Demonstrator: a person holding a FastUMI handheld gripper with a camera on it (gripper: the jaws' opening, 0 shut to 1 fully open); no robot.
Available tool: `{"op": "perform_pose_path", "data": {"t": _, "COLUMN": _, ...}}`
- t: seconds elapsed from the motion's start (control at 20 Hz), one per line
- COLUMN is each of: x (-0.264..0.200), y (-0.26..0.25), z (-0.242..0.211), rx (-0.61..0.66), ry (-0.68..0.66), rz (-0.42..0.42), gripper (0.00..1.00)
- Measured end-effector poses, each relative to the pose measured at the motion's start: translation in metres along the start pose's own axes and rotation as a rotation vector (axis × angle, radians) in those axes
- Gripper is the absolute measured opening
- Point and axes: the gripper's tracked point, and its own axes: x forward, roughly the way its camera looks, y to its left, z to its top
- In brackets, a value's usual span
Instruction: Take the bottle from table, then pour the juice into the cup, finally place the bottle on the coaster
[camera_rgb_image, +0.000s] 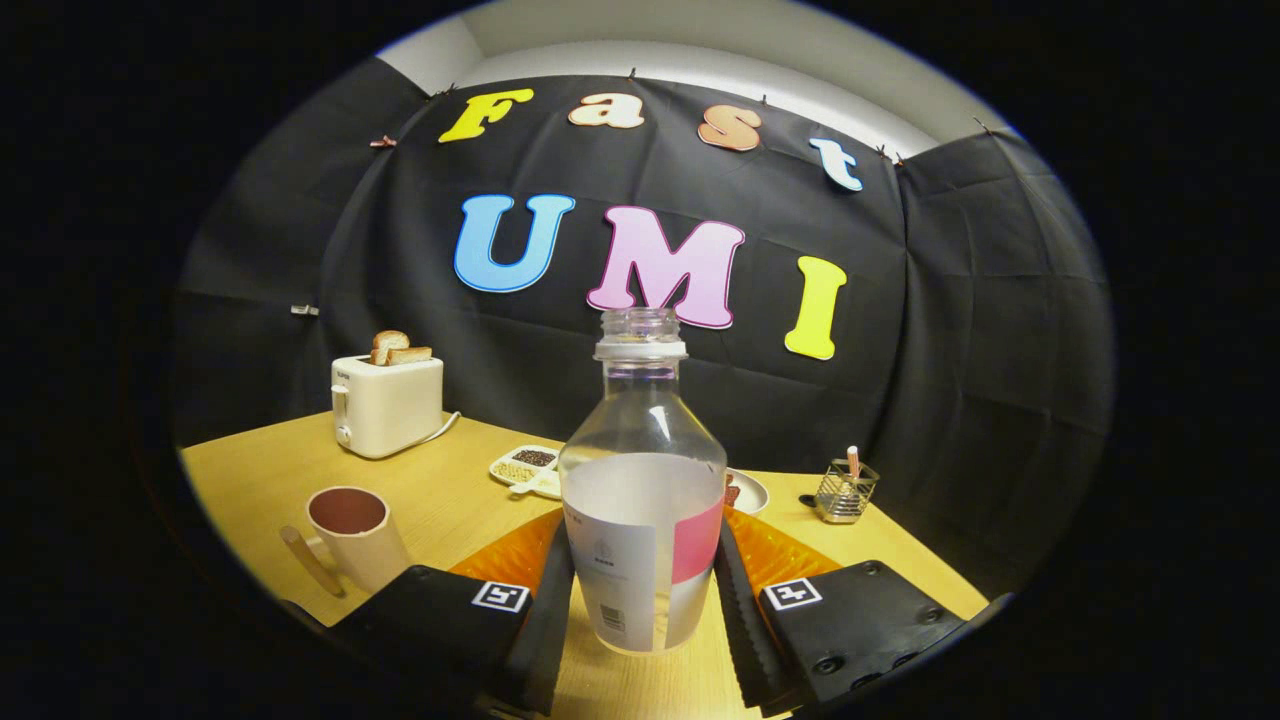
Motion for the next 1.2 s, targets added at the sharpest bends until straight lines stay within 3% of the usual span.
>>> {"op": "perform_pose_path", "data": {"t": 0.35, "x": -0.008, "y": 0.009, "z": 0.027, "rx": -0.142, "ry": 0.034, "rz": -0.017, "gripper": 0.70}}
{"op": "perform_pose_path", "data": {"t": 0.9, "x": -0.029, "y": 0.040, "z": 0.013, "rx": -0.329, "ry": 0.116, "rz": 0.003, "gripper": 0.70}}
{"op": "perform_pose_path", "data": {"t": 1.2, "x": -0.020, "y": 0.068, "z": 0.015, "rx": -0.530, "ry": 0.120, "rz": 0.028, "gripper": 0.69}}
